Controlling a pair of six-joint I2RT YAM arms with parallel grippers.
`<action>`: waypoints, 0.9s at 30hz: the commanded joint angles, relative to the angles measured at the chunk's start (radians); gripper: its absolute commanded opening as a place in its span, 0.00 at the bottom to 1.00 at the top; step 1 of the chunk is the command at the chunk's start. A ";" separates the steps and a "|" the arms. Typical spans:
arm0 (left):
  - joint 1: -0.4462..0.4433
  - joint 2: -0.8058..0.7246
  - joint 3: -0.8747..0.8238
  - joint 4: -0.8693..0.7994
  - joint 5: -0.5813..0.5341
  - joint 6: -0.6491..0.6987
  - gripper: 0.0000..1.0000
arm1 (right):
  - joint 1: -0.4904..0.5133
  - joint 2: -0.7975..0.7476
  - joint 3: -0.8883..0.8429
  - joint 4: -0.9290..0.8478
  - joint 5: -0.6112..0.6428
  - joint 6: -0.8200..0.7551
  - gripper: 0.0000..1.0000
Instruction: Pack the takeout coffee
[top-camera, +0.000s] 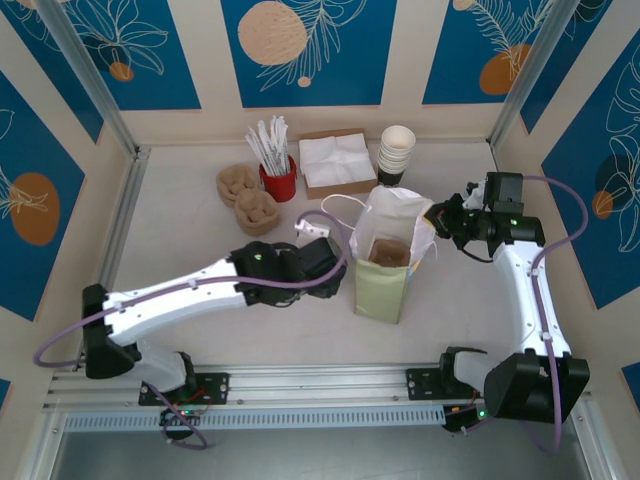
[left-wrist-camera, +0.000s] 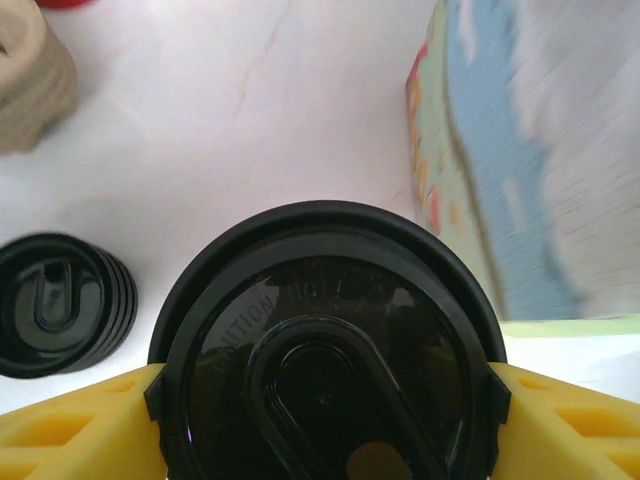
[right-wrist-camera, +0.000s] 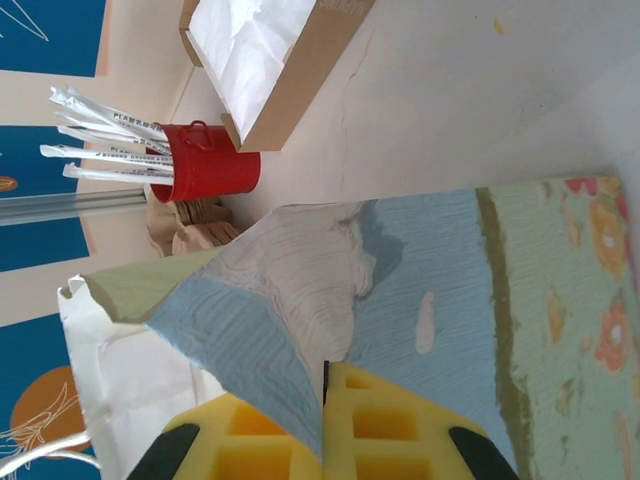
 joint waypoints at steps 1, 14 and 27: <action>-0.008 -0.043 0.127 -0.119 -0.064 0.074 0.73 | -0.003 -0.043 -0.035 0.024 -0.036 0.068 0.01; -0.007 0.053 0.612 -0.220 -0.014 0.236 0.73 | 0.052 -0.154 -0.185 0.192 0.000 0.312 0.01; 0.011 0.214 0.806 -0.187 0.097 0.284 0.73 | 0.267 -0.193 -0.206 0.269 0.227 0.466 0.01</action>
